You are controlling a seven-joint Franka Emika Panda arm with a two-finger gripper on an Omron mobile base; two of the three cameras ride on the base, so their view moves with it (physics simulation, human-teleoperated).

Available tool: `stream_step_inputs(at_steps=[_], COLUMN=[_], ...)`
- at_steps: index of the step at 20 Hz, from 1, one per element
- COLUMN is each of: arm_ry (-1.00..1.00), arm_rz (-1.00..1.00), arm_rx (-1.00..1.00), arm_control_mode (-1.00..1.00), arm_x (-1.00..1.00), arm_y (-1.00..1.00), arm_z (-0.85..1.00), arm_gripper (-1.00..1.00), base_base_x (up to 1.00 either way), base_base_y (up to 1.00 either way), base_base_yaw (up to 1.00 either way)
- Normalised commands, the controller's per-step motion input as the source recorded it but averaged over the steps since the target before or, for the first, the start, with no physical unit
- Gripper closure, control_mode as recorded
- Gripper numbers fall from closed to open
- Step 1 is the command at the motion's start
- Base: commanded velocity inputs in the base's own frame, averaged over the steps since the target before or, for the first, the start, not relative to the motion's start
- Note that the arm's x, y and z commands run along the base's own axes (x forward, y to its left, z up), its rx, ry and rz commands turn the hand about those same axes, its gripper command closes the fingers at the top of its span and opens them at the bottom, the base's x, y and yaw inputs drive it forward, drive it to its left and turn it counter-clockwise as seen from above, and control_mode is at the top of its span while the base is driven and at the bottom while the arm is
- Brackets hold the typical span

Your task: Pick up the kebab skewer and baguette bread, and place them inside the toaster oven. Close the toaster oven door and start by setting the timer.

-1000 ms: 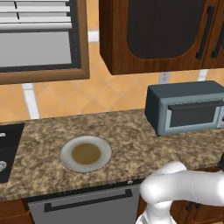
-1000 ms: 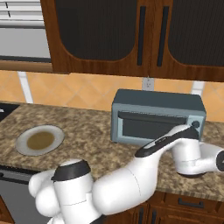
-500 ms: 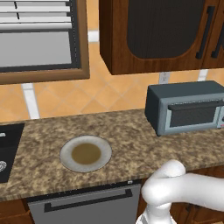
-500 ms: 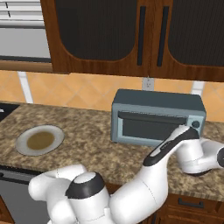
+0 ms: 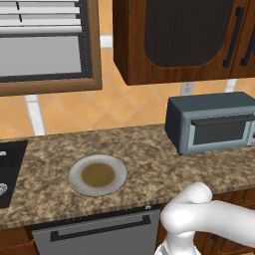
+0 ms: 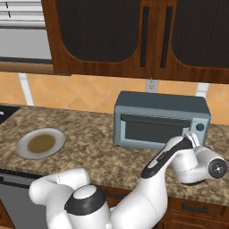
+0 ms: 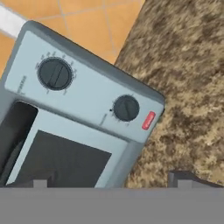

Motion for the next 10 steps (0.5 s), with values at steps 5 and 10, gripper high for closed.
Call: stream_step_inputs(at_steps=[5,10], arm_ry=[0.00,0.00], arm_rz=[-0.02,0.00], arm_rx=[0.23,0.24], arm_control_mode=[-1.00,-1.00], arm_x=[0.23,0.16], arm_y=[-0.16,-0.50], arm_z=[0.00,-0.01], arm_gripper=[-1.00,-1.00], base_base_x=[0.00,0.00], base_base_y=[0.00,0.00], base_base_yaw=[0.00,0.00])
